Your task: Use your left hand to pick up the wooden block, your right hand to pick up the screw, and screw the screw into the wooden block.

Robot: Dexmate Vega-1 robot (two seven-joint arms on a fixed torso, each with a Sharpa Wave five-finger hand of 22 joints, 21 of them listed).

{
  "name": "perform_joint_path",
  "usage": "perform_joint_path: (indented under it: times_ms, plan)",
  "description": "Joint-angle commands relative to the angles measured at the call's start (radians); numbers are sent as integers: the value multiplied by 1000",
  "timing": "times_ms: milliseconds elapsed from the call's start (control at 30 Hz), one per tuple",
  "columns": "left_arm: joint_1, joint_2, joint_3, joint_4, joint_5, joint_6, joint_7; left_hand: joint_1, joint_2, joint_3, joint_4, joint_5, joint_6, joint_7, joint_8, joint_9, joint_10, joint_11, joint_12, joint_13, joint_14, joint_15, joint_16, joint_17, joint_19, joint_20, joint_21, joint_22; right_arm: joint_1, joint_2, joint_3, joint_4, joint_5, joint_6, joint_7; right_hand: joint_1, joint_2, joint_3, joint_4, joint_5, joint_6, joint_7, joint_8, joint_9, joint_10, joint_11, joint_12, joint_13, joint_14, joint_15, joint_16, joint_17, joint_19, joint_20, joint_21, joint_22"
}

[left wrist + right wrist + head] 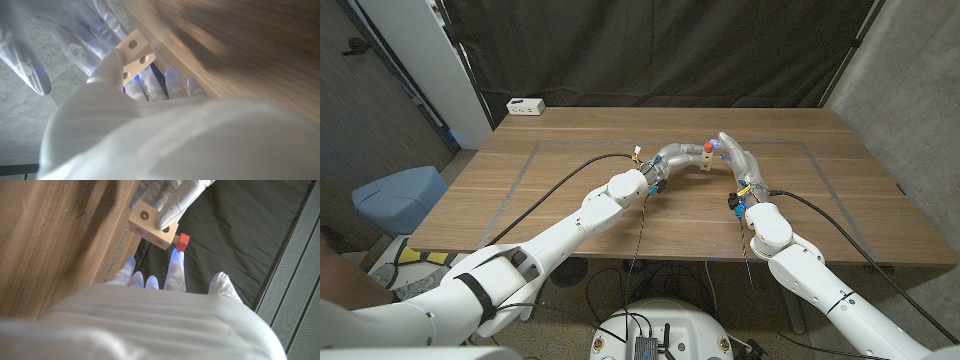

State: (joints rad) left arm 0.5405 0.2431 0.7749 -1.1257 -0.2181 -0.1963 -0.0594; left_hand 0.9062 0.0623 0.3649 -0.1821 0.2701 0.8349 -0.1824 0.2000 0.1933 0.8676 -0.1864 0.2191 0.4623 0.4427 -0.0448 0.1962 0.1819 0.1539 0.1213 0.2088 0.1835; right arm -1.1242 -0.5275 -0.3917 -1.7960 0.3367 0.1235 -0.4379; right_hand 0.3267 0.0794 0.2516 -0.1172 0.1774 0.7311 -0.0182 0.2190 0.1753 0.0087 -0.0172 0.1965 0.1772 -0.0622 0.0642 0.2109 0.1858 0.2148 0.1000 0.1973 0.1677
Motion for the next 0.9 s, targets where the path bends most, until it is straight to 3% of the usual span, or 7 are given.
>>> perform_joint_path:
  times_ms: [33,900]
  plan:
    - [-1,-1,-1,6,-3,-3,-1,3,16,23,24,6,63,36,6,5,26,-21,18,38,5,-31,3,1,1,0,6,6,-5,2,-1,-7,-6,-9,-12,3,9,0,-7,-1,19,0,6,5,13,-1,9,0,10,-3,5,3,9,3,5,1]
    - [11,4,-2,-15,-5,5,6,1,17,24,25,6,61,36,5,5,26,-21,17,38,5,-31,3,1,2,0,6,6,-35,-3,3,-42,-27,-17,-37,6,15,4,-14,-1,87,-3,9,5,58,-6,12,0,35,-18,7,3,32,3,3,1]
